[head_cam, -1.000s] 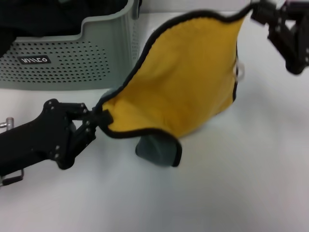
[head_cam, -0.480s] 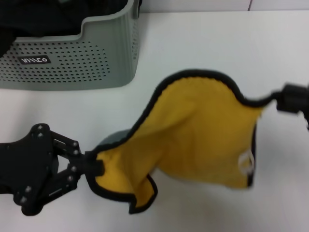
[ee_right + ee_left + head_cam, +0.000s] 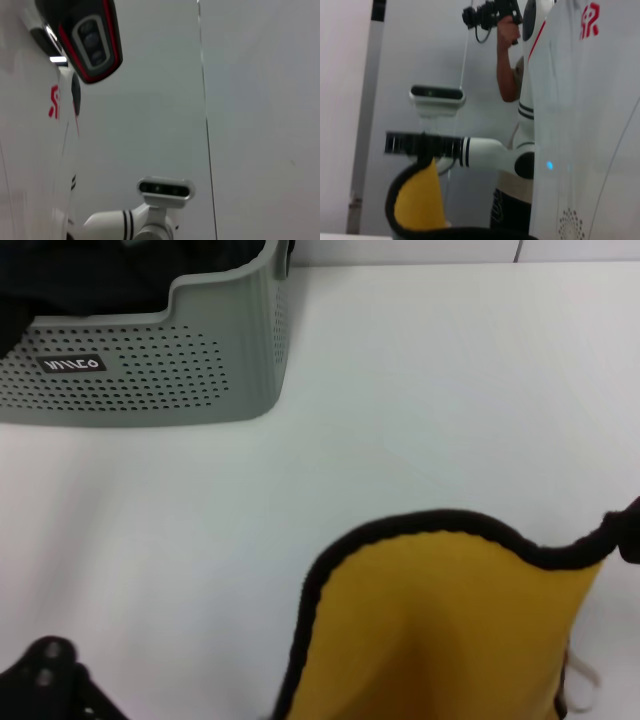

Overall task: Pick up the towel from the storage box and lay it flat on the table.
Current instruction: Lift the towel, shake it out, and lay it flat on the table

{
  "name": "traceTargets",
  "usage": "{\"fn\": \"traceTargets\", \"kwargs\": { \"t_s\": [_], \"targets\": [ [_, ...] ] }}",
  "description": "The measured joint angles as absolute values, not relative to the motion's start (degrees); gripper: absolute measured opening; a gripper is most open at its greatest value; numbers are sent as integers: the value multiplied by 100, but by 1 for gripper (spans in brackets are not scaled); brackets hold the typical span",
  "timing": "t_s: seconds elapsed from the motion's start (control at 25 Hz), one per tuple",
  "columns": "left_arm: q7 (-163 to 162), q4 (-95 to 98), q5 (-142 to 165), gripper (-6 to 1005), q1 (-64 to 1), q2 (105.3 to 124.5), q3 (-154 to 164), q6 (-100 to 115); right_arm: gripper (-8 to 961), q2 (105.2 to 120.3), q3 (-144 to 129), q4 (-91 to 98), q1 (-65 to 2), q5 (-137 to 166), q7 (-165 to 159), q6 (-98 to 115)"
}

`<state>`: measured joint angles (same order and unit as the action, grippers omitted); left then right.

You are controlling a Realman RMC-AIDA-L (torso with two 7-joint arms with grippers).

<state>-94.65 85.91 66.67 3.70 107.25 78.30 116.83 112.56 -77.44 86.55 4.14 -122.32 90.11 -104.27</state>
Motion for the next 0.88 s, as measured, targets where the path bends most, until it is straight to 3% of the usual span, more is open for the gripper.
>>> {"fn": "traceTargets", "kwargs": {
  "t_s": [0.12, 0.24, 0.36, 0.44, 0.64, 0.88],
  "targets": [
    [-9461, 8551, 6568, 40, 500, 10763, 7699, 11676, 20, 11212, -7846, 8254, 367, -12314, 9052, -10432],
    [-9406, 7796, 7061, 40, 231, 10985, 7506, 11655, 22, 11214, -7845, 7300, 72, -12185, 9129, -10414],
    [-9156, 6248, 8102, 40, -575, 11301, 7037, 11644, 23, 11238, -7791, 5764, -512, -11956, 9547, -10371],
    [-8879, 5072, 8986, 40, -1348, 11409, 6615, 11629, 24, 11244, -7768, 4871, -918, -11849, 9958, -10339],
    [-8263, 2895, 10789, 40, -2769, 11428, 5643, 10834, 26, 11296, -7755, 2914, -2022, -11674, 10996, -9839],
    [-8343, 3066, 11315, 41, -2988, 11591, 5608, 9495, 28, 11434, -7773, 2581, -2355, -11550, 11298, -8569]
  ]
}}
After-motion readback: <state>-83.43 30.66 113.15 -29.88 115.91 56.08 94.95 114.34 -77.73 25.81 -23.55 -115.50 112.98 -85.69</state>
